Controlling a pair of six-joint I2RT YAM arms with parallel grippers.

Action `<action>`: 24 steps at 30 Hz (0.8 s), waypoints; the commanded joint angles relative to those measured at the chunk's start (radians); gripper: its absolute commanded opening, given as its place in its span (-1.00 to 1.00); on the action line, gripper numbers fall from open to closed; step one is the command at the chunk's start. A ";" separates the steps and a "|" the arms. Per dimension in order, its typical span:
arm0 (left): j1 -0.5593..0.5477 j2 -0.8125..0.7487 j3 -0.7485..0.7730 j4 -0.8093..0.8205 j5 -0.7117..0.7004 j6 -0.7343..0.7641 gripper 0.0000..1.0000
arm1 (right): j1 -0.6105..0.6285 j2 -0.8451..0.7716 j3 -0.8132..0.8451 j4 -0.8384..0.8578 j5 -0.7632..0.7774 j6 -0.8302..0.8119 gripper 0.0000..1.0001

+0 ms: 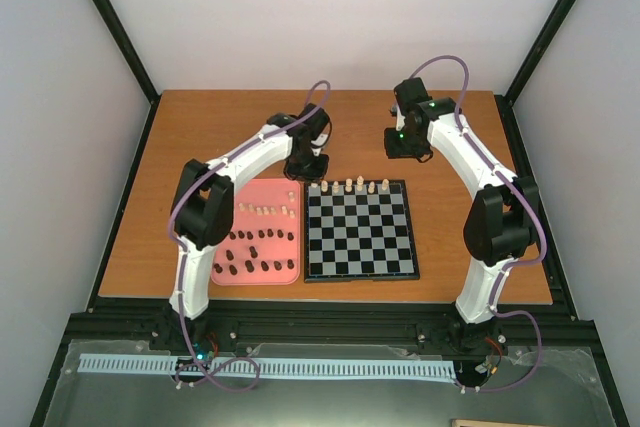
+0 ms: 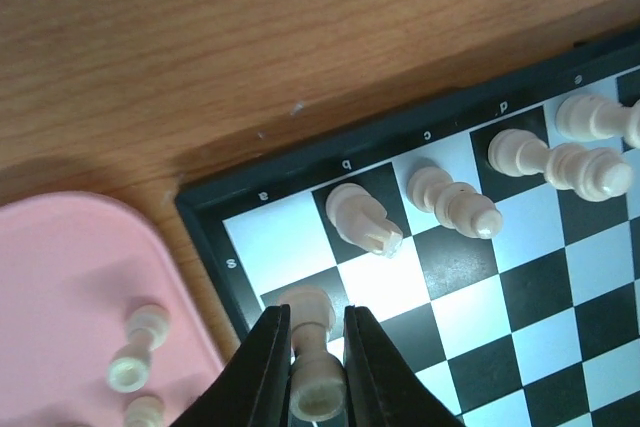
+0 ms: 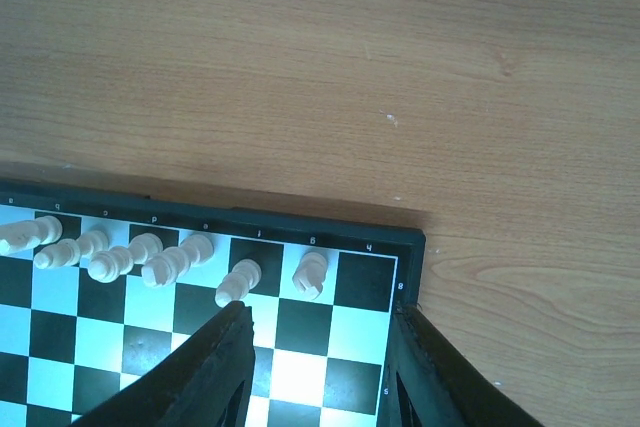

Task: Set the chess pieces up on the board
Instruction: Place the chess piece on the chessboard.

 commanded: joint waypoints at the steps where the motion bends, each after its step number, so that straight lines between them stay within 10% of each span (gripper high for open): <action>1: -0.021 0.042 0.037 -0.007 0.001 -0.027 -0.87 | -0.007 -0.003 0.007 -0.010 0.013 -0.012 -0.25; 24: -0.022 0.100 0.003 0.046 -0.074 -0.038 -0.86 | -0.007 -0.015 -0.013 -0.010 0.013 -0.015 -0.25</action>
